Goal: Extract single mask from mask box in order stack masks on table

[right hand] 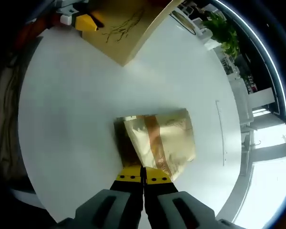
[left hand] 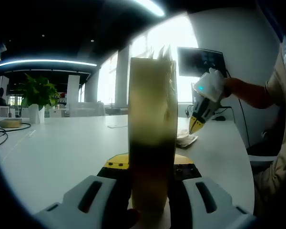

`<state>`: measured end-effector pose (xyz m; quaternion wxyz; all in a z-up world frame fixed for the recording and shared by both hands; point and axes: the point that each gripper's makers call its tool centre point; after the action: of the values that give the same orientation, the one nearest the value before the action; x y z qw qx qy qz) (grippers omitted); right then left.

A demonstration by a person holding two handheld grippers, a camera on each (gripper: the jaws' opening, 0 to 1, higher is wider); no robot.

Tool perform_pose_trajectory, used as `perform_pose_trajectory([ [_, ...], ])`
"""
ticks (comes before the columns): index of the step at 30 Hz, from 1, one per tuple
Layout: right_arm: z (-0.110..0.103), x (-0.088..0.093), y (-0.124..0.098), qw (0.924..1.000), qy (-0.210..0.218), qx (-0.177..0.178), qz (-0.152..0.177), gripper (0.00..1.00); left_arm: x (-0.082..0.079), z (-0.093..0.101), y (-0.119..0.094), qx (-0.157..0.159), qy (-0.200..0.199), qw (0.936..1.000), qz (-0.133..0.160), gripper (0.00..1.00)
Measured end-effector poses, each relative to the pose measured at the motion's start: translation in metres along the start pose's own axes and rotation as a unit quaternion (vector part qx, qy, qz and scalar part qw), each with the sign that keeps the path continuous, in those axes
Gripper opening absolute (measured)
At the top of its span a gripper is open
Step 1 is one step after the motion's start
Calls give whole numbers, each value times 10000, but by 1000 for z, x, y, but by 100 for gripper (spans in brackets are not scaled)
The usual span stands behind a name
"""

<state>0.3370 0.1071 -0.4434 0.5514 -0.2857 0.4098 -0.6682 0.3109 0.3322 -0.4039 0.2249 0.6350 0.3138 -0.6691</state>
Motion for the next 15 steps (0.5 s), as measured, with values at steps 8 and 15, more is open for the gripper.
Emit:
perform_pose_trajectory([
  [8,-8,-1,9,9998,178,-108,3,0,0,0,0,4,-1,10000,1,19],
  [15,-14,0,13,9996,252,-140,-2,0,0,0,0,3,-1,10000,0,19],
])
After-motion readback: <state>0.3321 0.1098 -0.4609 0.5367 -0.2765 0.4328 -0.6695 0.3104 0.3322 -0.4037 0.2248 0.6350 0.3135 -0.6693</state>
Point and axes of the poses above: the point that each gripper's makers call its tool centre point, and the gripper's own axes: y roughly forward along the fingers, z roughly to its right, x roughly out of its underside, and after that the axes turned 8 degrees about -z, right-handed
